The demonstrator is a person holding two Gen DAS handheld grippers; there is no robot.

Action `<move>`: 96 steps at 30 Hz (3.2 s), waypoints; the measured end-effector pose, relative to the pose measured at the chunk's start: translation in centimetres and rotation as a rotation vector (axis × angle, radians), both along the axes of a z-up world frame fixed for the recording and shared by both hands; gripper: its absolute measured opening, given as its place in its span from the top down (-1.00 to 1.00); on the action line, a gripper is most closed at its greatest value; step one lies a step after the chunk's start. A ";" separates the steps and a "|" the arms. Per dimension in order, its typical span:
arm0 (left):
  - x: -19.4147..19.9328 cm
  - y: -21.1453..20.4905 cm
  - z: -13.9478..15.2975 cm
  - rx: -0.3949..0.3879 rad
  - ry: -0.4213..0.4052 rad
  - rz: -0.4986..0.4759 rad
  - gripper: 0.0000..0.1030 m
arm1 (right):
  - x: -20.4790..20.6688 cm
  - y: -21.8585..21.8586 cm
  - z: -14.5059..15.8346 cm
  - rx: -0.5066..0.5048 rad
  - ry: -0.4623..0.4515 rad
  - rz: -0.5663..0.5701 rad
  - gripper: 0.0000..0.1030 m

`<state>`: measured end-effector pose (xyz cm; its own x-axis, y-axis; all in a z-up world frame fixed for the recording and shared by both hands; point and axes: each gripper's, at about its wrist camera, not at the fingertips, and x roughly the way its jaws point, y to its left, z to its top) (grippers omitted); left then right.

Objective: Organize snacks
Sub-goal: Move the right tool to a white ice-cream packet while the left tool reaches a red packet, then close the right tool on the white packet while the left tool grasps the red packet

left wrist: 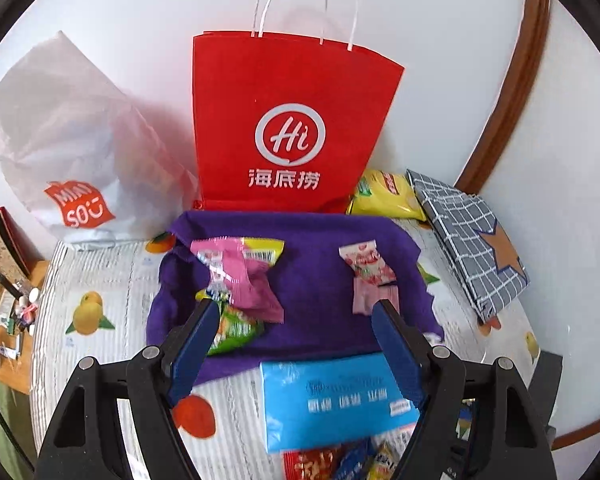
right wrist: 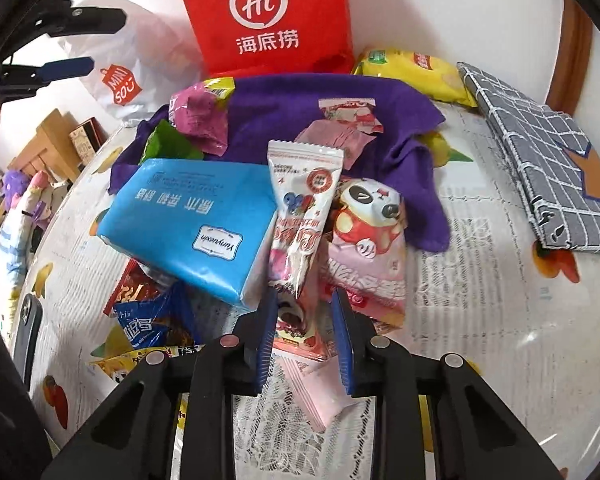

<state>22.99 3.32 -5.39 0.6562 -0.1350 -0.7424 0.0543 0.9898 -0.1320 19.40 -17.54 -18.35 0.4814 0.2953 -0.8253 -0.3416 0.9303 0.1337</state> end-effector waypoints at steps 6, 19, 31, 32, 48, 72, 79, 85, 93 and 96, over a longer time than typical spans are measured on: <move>-3.3 0.2 -0.6 0.053 -0.003 0.009 -0.50 | 0.2 0.8 -0.9 -0.036 -0.016 0.036 0.55; -9.5 1.2 -4.7 0.070 0.054 0.051 -0.50 | -7.0 -1.5 3.1 -0.018 -0.081 0.035 0.61; -12.3 1.6 -8.8 0.018 0.150 0.063 -0.50 | -10.6 -3.3 -1.4 -0.046 0.034 -0.002 0.01; -12.4 1.6 -8.9 0.018 0.151 0.063 -0.50 | -10.6 -3.5 -1.2 -0.043 0.013 -0.021 -0.10; -11.2 2.0 -12.3 -0.006 0.192 0.077 -0.50 | -9.8 -3.6 -2.9 -0.101 -0.095 -0.117 0.60; -7.4 -4.6 -16.5 0.167 0.193 -0.018 -0.64 | -8.9 -3.9 -3.7 -0.110 -0.175 -0.120 0.56; -9.0 -2.9 -15.8 0.155 0.160 -0.017 0.10 | -9.1 -3.9 -3.7 -0.114 -0.182 -0.120 0.55; -12.6 0.0 -15.9 0.200 0.131 0.051 0.10 | -9.7 -3.6 -3.3 -0.116 -0.192 -0.127 0.57; -14.1 1.3 -16.6 0.171 0.054 0.120 0.06 | -9.7 -0.3 -3.5 -0.119 -0.198 -0.058 0.57; -14.2 0.7 -16.6 0.176 0.037 0.104 0.05 | -9.8 -0.3 -3.5 -0.107 -0.199 -0.042 0.57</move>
